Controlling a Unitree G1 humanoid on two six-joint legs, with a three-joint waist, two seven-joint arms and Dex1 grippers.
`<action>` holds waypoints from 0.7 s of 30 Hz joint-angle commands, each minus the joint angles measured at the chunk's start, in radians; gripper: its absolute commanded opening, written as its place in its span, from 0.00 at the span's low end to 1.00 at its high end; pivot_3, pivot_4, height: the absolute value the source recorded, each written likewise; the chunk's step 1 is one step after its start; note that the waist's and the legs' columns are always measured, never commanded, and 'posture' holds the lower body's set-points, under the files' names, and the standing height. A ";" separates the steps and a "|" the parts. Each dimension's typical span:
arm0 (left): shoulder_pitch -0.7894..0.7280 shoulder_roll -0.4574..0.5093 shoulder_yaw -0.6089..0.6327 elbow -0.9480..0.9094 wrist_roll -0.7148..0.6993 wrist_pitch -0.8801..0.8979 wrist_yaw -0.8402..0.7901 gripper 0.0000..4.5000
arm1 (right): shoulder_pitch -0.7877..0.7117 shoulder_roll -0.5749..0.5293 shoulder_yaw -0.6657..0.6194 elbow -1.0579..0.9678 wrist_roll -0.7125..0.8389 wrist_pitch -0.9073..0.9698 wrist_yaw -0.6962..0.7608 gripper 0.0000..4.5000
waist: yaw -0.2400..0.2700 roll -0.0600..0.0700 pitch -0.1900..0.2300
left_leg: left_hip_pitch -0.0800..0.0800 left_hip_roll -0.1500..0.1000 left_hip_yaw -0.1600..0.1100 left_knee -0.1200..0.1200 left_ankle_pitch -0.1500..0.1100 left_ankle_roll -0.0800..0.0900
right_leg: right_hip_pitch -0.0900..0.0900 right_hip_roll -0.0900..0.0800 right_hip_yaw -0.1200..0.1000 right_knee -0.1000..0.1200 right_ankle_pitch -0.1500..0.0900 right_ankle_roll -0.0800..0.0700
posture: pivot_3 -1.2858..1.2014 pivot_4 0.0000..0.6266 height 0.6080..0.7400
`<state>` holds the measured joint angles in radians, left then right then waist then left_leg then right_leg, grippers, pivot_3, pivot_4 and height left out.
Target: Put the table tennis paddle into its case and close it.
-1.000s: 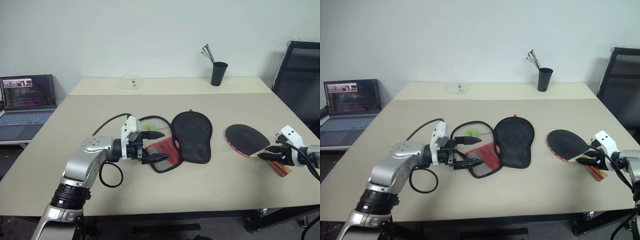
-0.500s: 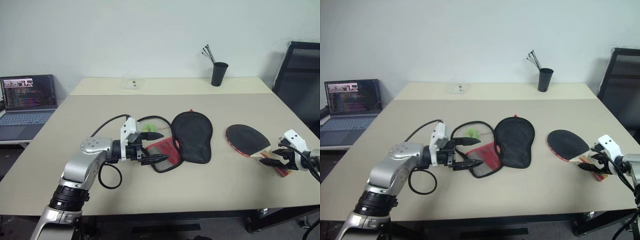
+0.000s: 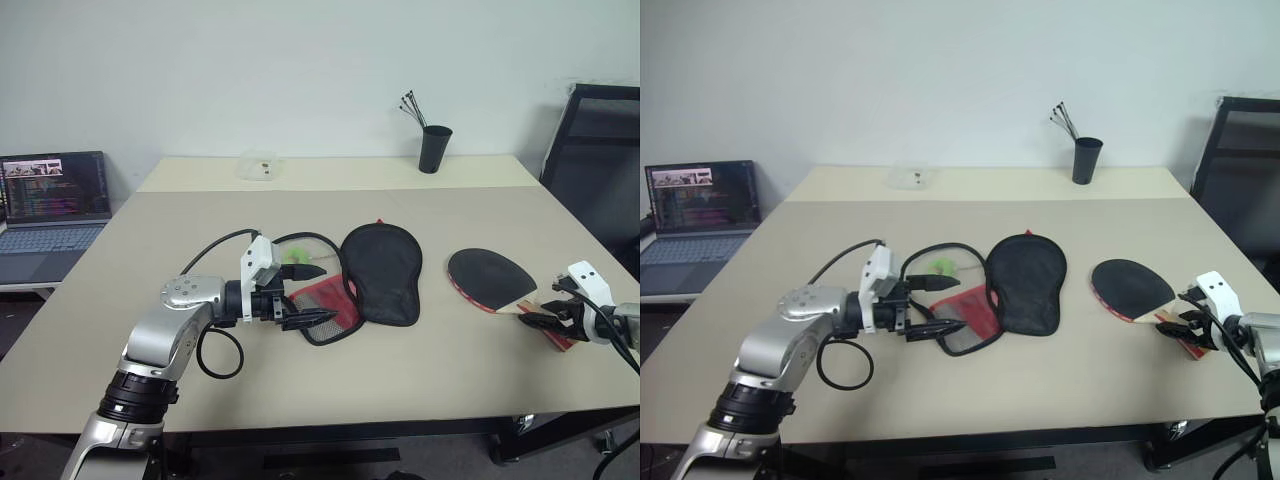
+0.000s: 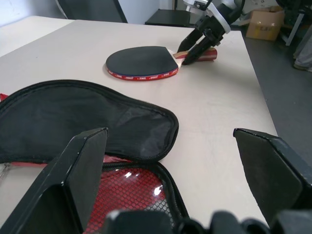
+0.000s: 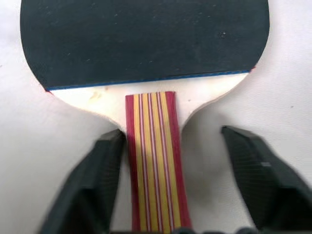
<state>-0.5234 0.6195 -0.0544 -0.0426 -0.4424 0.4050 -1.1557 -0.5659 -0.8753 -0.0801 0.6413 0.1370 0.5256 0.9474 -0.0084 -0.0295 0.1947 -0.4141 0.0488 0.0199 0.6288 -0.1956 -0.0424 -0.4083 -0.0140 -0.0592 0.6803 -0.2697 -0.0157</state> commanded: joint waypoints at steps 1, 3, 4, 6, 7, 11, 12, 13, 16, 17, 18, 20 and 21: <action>0.003 0.007 0.011 -0.032 0.002 -0.022 0.004 1.00 | 0.015 0.025 0.018 -0.059 -0.009 0.019 -0.024 0.42 | -0.002 0.000 0.000 | 0.000 0.000 0.000 0.000 0.000 0.000 | 0.000 0.000 0.000 0.000 0.000 0.000 | 0.52 0.24 1.00; 0.008 0.008 0.011 -0.033 0.004 -0.025 0.006 1.00 | 0.019 0.037 0.019 -0.088 -0.015 0.043 -0.053 0.28 | -0.006 0.000 0.000 | 0.001 0.000 0.002 0.000 0.000 0.000 | 0.000 0.000 0.002 0.000 0.001 0.001 | 0.52 0.24 1.00; 0.011 0.008 0.011 -0.035 0.005 -0.026 0.008 1.00 | 0.020 0.044 0.012 -0.102 -0.015 0.053 -0.073 0.24 | -0.009 0.000 0.000 | 0.001 0.000 0.002 0.000 0.000 0.000 | 0.000 0.000 0.002 0.000 0.001 0.001 | 0.52 0.24 1.00; 0.017 0.009 0.012 -0.040 0.006 -0.026 0.011 1.00 | 0.017 0.055 -0.002 -0.134 -0.012 0.079 -0.108 0.24 | -0.013 -0.001 0.000 | 0.003 0.000 0.005 0.000 0.000 0.000 | 0.000 0.000 0.005 0.000 0.002 0.002 | 0.52 0.24 1.00; 0.018 0.010 0.013 -0.041 0.006 -0.026 0.011 1.00 | 0.017 0.057 -0.006 -0.144 -0.011 0.087 -0.117 0.24 | -0.016 -0.001 0.000 | 0.003 0.000 0.006 0.000 0.000 0.000 | 0.001 0.000 0.006 0.000 0.002 0.002 | 0.52 0.24 1.00; 0.047 0.024 0.030 -0.061 0.002 -0.018 0.021 1.00 | -0.032 0.082 -0.093 -0.334 0.050 0.240 -0.213 0.24 | -0.025 -0.001 0.000 | 0.006 0.000 0.010 0.000 0.000 0.000 | 0.001 0.000 0.012 0.000 0.004 0.004 | 0.52 0.24 1.00; 0.056 0.027 0.034 -0.069 -0.001 -0.016 0.024 1.00 | -0.041 0.097 -0.113 -0.407 0.072 0.295 -0.236 0.24 | -0.025 0.000 0.001 | 0.006 0.000 0.011 -0.001 0.000 0.000 | 0.000 0.000 0.014 0.000 0.004 0.004 | 0.52 0.24 1.00; 0.065 0.029 0.037 -0.077 -0.004 -0.013 0.027 1.00 | -0.045 0.115 -0.125 -0.481 0.092 0.349 -0.258 0.24 | -0.025 0.000 0.001 | 0.006 0.000 0.012 -0.001 0.000 0.000 | -0.001 -0.001 0.015 0.001 0.004 0.004 | 0.52 0.24 1.00; 0.082 0.031 0.040 -0.091 -0.009 -0.011 0.036 1.00 | -0.056 0.208 -0.141 -0.678 0.149 0.501 -0.339 0.24 | -0.025 0.000 0.001 | 0.005 0.001 0.012 -0.003 0.000 0.000 | -0.003 -0.001 0.016 0.000 0.004 0.004 | 0.52 0.24 1.00; 0.086 0.031 0.040 -0.094 -0.010 -0.010 0.038 1.00 | -0.060 0.242 -0.142 -0.728 0.162 0.541 -0.369 0.24 | -0.024 0.000 0.001 | 0.005 0.002 0.012 -0.003 0.000 0.000 | -0.003 -0.001 0.016 0.000 0.004 0.004 | 0.52 0.24 1.00; 0.089 0.031 0.041 -0.095 -0.011 -0.010 0.041 1.00 | -0.065 0.291 -0.142 -0.783 0.173 0.585 -0.408 0.24 | -0.023 0.000 0.001 | 0.005 0.002 0.012 -0.003 0.000 0.000 | -0.003 -0.001 0.016 0.000 0.004 0.004 | 0.52 0.24 1.00; 0.093 0.028 0.043 -0.097 -0.012 -0.009 0.046 1.00 | -0.072 0.415 -0.128 -0.878 0.180 0.661 -0.504 0.24 | -0.021 0.000 0.001 | 0.005 0.003 0.012 -0.003 0.000 0.000 | -0.003 -0.001 0.016 0.000 0.004 0.004 | 0.52 0.24 1.00; 0.093 0.027 0.043 -0.098 -0.012 -0.009 0.048 1.00 | -0.074 0.474 -0.116 -0.912 0.176 0.686 -0.552 0.24 | -0.020 0.000 0.000 | 0.004 0.003 0.012 -0.003 0.000 0.000 | -0.003 -0.001 0.015 0.000 0.004 0.004 | 0.52 0.24 1.00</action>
<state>-0.4258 0.6407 -0.0345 -0.1051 -0.4382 0.4047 -1.1150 -0.6229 -0.4270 -0.1922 -0.1905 0.2983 1.1722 0.4608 -0.0288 -0.0298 0.1952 -0.4099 0.0520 0.0320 0.6257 -0.1958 -0.0424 -0.4119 -0.0147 -0.0437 0.6802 -0.2659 -0.0116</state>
